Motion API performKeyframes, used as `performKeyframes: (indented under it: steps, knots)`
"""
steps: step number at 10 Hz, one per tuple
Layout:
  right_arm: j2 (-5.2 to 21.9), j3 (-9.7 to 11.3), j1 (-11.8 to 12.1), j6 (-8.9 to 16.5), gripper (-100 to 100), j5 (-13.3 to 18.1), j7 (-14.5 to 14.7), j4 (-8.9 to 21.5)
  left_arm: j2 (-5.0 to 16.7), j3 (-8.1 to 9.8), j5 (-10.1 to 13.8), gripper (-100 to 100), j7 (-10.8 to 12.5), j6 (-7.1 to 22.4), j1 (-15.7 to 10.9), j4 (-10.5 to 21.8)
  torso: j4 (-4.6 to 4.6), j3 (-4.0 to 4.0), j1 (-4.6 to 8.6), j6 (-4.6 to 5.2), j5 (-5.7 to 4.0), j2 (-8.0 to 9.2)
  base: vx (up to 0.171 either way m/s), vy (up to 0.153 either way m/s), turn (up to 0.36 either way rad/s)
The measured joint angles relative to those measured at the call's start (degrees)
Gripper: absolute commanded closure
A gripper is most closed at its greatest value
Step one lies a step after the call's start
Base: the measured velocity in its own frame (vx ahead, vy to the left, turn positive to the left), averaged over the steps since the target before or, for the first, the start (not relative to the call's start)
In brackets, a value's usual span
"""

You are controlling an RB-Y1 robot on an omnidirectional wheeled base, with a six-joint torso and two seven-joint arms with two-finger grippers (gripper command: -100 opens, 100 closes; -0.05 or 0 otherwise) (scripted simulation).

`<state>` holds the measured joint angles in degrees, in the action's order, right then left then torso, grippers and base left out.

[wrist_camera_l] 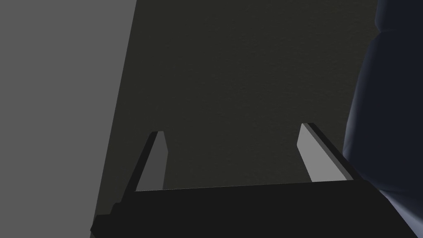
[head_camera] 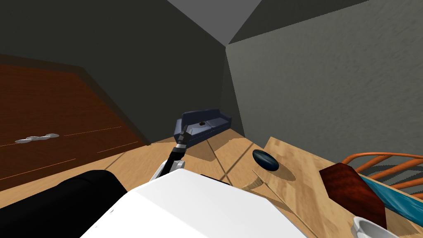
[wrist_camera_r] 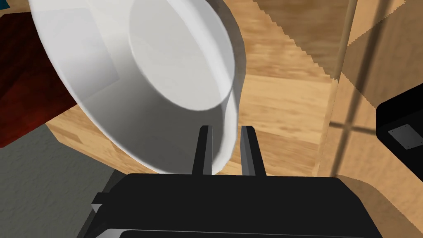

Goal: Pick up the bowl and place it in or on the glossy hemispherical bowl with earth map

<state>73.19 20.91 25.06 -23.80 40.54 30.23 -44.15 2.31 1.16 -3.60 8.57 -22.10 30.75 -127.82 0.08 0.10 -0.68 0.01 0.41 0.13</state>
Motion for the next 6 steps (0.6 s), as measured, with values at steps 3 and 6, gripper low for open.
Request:
performKeyframes:
  steps: [3, 6]
  knots:
    - [3.6, -1.5, 1.3, 0.7, 100, 0.8, -0.6, -1.3, 0.0, 0.0, 0.0, 0, 0.0, 0.0, 0.0, 0.0, 0.02, 0.04, -0.05, -0.03, 0.08, 0.07, -0.017, 0.066, -0.014]
    - [6.0, -2.8, 1.1, -1.1, 100, 1.5, 0.6, 0.7, 0.0, 0.0, 0.0, 0, 0.0, 0.0, 0.0, 0.0, 0.0, -0.01, -0.18, -0.06, 0.22, -0.03, 0.001, 0.09, -0.026]
